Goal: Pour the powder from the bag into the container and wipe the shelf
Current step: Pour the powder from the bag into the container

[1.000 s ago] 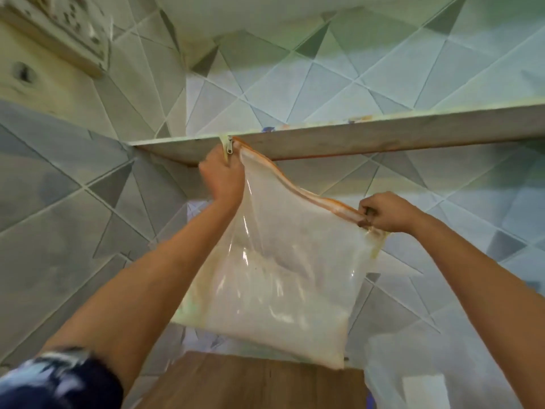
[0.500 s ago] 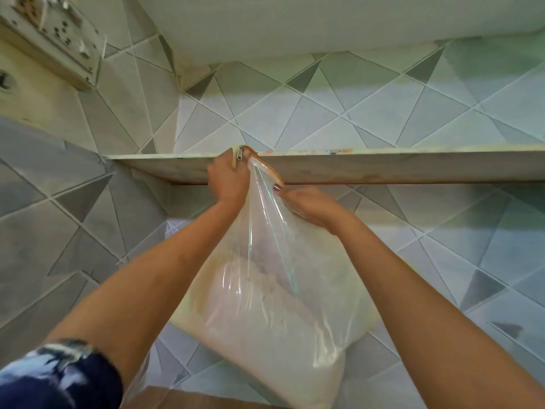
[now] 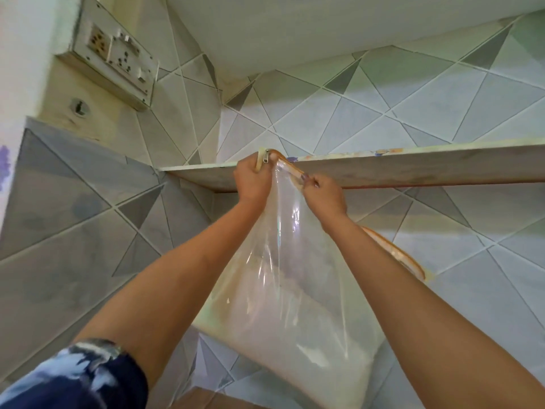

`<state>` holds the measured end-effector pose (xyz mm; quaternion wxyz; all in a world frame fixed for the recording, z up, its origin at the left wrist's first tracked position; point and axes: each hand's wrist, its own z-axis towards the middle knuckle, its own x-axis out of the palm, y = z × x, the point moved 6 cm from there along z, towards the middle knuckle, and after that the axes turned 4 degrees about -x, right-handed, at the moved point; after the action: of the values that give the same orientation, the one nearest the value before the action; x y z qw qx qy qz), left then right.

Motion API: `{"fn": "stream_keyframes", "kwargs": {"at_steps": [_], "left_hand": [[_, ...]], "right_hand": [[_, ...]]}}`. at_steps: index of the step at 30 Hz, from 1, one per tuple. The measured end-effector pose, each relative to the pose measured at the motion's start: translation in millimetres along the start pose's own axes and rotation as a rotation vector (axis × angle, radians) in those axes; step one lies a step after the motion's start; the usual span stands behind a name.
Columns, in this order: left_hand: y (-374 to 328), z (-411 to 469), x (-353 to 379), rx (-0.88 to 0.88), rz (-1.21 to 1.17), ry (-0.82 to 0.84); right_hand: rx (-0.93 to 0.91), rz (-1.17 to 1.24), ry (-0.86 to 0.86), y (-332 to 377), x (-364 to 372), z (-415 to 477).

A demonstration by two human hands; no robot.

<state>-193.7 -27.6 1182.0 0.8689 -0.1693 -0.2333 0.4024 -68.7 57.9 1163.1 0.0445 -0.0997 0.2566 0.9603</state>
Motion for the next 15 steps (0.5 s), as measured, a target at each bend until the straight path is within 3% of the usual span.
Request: {"fn": "stream_keyframes", "kwargs": {"at_steps": [5, 8, 15], "left_hand": [[-4.7, 0.1, 13.9, 0.022, -0.02, 0.051], [3.7, -6.0, 19.2, 0.005, -0.018, 0.082], [1.4, 11.0, 7.0, -0.015, 0.025, 0.133]], "right_hand": [[0.04, 0.289, 0.178, -4.3, 3.5, 10.1], [0.02, 0.362, 0.162, -17.4, 0.8, 4.7], [0.006, 0.019, -0.127, 6.0, 3.7, 9.4]]}}
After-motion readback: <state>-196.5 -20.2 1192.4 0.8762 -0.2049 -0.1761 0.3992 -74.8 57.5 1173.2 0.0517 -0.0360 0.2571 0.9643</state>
